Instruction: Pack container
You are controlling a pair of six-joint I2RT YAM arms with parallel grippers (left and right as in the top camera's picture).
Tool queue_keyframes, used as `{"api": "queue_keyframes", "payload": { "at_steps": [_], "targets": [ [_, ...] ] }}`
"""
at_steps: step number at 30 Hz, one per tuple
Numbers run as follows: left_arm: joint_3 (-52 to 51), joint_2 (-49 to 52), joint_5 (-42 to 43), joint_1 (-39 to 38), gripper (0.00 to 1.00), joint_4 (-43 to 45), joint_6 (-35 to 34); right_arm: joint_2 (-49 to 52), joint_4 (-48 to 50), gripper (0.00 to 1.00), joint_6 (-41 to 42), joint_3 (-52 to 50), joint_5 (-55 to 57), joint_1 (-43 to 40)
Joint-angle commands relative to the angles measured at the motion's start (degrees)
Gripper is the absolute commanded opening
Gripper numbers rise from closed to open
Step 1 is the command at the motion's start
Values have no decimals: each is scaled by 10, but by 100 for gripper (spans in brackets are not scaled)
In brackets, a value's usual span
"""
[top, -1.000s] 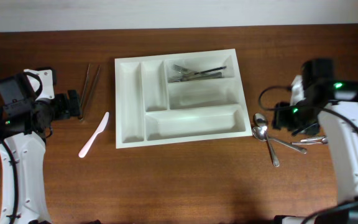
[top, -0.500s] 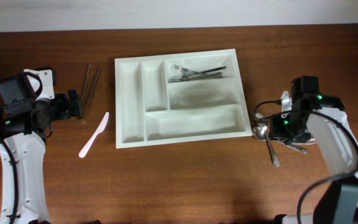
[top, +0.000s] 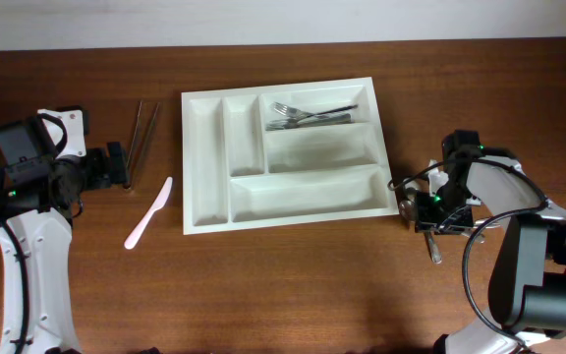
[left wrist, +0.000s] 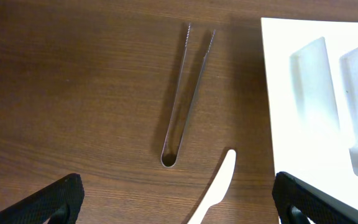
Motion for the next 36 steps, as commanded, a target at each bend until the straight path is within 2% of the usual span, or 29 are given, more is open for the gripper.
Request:
{"api": "queue_keyframes", "payload": {
  "at_steps": [1,8,13,18,25,32,36],
  "targets": [
    [12,2,8,2,99,2,7,2,13,38,15,-11,-7,-3],
    [12,2,8,2,99,2,7,2,69,38,34,-53,-7,-3],
    [12,2,8,2,99,2,7,1,76,24,37,-57,-2,-3],
    [12,2,8,2,99,2,7,-3,75,4,37,-56,0,-3],
    [12,2,8,2,99,2,7,-62,56,4,37,-11,4,-3],
    [12,2,8,2,99,2,7,-170,-14,4,35,124,-3,7],
    [12,2,8,2,99,2,7,-193,-22,4,-8,176,-16,46]
  ]
}}
